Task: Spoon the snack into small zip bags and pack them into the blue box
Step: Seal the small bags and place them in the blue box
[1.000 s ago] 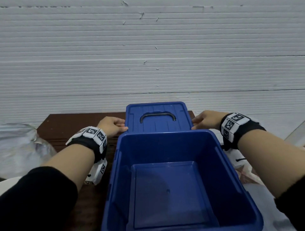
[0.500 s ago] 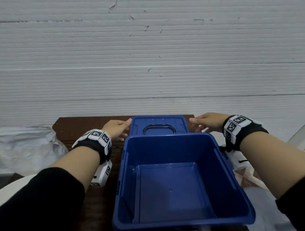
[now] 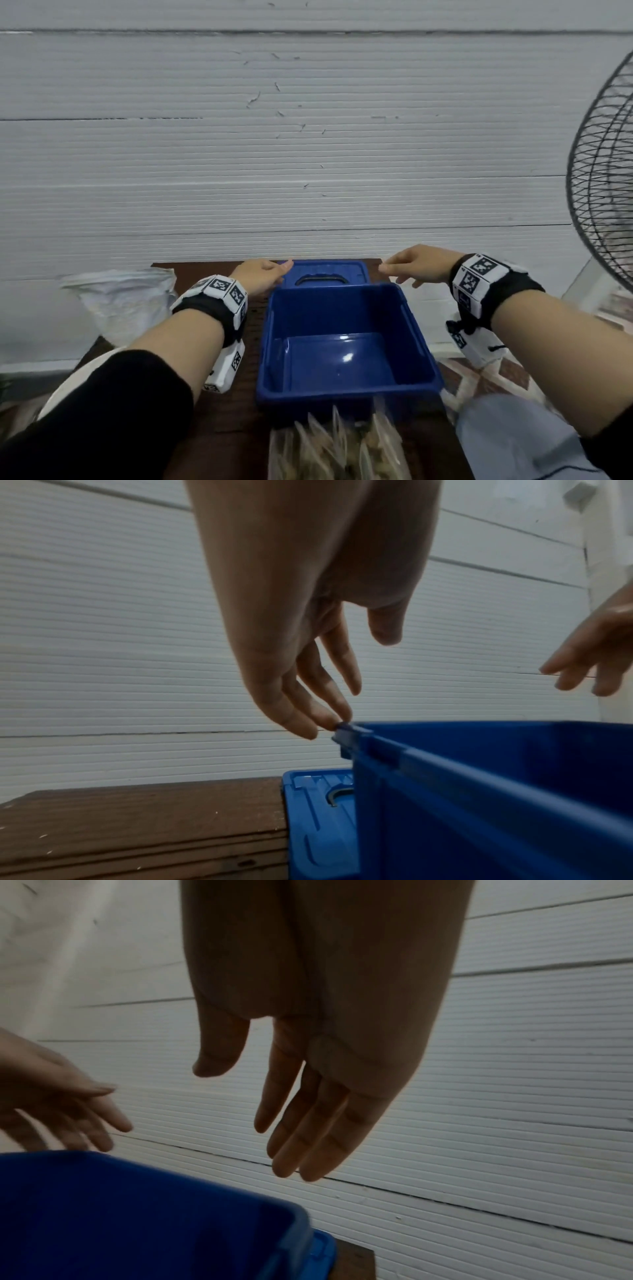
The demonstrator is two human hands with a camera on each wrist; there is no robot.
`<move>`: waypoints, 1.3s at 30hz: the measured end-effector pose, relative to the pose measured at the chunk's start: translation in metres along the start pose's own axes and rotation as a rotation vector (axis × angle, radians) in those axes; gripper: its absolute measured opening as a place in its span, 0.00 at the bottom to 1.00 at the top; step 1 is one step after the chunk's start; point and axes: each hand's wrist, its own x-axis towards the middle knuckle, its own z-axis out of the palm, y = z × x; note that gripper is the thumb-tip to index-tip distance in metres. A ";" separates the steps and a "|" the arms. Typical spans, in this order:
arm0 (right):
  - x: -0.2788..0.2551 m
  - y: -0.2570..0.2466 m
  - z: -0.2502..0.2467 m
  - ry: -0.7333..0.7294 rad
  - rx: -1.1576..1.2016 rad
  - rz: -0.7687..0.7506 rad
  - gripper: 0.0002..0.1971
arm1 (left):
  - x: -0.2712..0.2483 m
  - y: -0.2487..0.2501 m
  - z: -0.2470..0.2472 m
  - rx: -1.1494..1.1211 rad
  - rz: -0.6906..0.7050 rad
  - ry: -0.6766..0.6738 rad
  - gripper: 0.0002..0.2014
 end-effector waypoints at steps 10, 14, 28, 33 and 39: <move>-0.128 -0.051 0.097 0.031 -0.044 -0.254 0.12 | -0.133 0.000 0.023 0.013 0.131 0.044 0.14; -0.169 -0.059 0.137 0.038 -0.049 -0.249 0.13 | -0.176 -0.010 0.042 -0.013 0.216 -0.027 0.09; -0.201 -0.061 0.198 0.446 -0.287 -0.147 0.09 | -0.232 -0.030 0.068 0.217 0.304 -0.035 0.11; -0.200 -0.062 0.195 0.473 -0.172 -0.147 0.07 | -0.234 -0.029 0.068 0.212 0.310 0.062 0.03; -0.198 -0.061 0.190 0.521 -0.034 -0.126 0.07 | -0.231 -0.023 0.066 0.147 0.355 0.065 0.04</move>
